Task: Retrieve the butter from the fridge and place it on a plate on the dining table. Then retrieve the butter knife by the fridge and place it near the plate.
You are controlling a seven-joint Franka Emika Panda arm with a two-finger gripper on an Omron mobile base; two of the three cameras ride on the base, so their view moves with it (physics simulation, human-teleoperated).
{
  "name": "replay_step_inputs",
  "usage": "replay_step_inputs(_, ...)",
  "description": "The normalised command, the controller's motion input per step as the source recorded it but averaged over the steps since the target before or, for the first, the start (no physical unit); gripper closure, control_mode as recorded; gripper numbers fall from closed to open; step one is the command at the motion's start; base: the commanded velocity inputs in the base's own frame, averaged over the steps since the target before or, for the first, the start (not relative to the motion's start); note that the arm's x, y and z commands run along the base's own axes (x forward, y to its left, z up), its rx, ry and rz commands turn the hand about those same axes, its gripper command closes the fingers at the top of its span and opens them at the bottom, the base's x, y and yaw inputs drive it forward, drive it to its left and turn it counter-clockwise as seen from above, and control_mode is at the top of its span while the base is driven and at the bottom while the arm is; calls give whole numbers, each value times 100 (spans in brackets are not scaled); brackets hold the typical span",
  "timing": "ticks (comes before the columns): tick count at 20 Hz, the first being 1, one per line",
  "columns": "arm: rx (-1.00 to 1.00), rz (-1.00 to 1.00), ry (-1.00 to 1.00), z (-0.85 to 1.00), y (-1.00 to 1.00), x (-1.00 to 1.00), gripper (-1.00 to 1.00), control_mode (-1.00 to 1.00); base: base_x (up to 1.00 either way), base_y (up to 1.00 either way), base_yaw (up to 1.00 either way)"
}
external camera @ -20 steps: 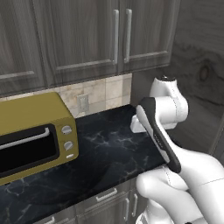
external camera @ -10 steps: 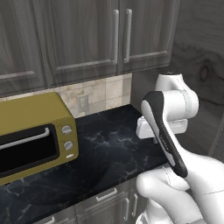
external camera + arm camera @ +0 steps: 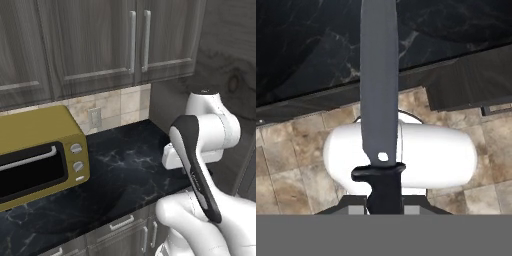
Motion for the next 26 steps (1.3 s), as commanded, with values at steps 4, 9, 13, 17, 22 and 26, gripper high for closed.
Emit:
replay_step_inputs(4,0,0,0,0,0,-9,100,-100,0,0,0)
replay_step_inputs(9,0,0,0,0,0,0,100,100,-87,8,0)
replay_step_inputs(13,0,0,0,0,0,0,100,100,-88,61,0)
replay_step_inputs(17,0,0,0,0,0,0,100,100,-68,100,13)
replay_step_inputs(22,0,0,0,0,0,0,100,100,-53,100,39)
replay_step_inputs(26,0,0,0,0,0,0,100,100,-45,100,63)
